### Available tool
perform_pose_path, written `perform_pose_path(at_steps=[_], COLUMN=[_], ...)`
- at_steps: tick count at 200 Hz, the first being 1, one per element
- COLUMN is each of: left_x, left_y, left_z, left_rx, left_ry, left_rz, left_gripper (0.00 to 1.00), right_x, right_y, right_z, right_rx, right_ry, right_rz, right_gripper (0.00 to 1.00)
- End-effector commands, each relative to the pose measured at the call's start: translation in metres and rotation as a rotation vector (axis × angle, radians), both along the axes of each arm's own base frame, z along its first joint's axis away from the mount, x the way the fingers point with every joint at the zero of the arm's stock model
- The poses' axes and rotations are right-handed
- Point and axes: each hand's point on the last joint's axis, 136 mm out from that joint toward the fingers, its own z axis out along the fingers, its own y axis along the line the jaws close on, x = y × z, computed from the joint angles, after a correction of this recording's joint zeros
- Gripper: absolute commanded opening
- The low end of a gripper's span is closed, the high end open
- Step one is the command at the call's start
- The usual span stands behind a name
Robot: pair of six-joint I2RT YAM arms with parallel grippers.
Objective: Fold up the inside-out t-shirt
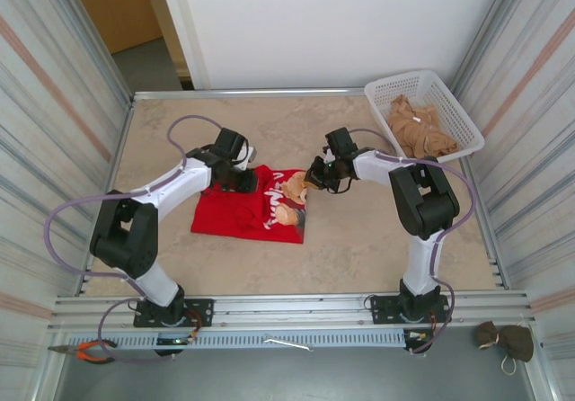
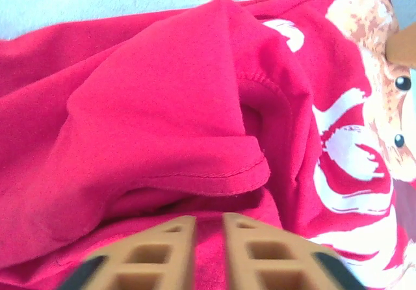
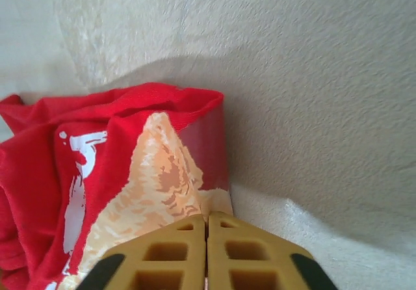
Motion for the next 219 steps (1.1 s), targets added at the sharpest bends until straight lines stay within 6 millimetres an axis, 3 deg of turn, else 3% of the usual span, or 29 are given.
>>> perform_pose_path(at_steps=[1,26,60,78,90,98,122,154,196,207,219], left_x=[0.002,-0.001,-0.017,-0.024,-0.026,-0.026,-0.024,-0.014,-0.002,-0.001,0.000], left_y=[-0.005,0.004,0.050,0.056,0.049,0.040,0.016,-0.003,-0.002,0.000,0.000], left_z=[0.000,0.002,0.006,0.018,0.028,0.033,0.035,0.022,0.003,-0.004,-0.008], left_rx=[-0.023,-0.046,-0.090,-0.112,-0.115,-0.103,-0.021,0.116,0.234,0.252,0.257], left_ry=[-0.001,-0.005,-0.016,-0.066,-0.090,-0.105,-0.101,-0.067,-0.031,-0.018,-0.015], left_rz=[-0.008,0.030,0.199,0.202,0.160,0.122,0.021,-0.030,-0.009,-0.010,-0.013], left_gripper=[0.00,0.00,0.00,0.00,0.35,0.50,0.65,0.67,0.67,0.63,0.50], right_x=[-0.001,-0.003,-0.004,-0.006,-0.006,-0.006,-0.005,-0.005,-0.007,-0.007,-0.007], right_y=[-0.003,-0.008,-0.018,-0.017,-0.017,-0.016,-0.015,-0.014,-0.010,-0.009,-0.008], right_z=[-0.002,-0.005,-0.006,-0.006,-0.007,-0.007,-0.009,-0.011,-0.011,-0.011,-0.010], right_rx=[0.009,0.004,0.004,0.007,0.009,0.011,0.008,0.007,0.006,0.006,0.007], right_ry=[0.004,0.007,0.008,0.004,0.005,0.007,0.009,0.013,0.013,0.012,0.011], right_rz=[-0.006,-0.015,-0.040,-0.035,-0.035,-0.032,-0.030,-0.034,-0.027,-0.026,-0.025], right_gripper=[0.00,0.00,0.00,0.00,0.00,0.00,0.00,0.00,0.00,0.00,0.00])
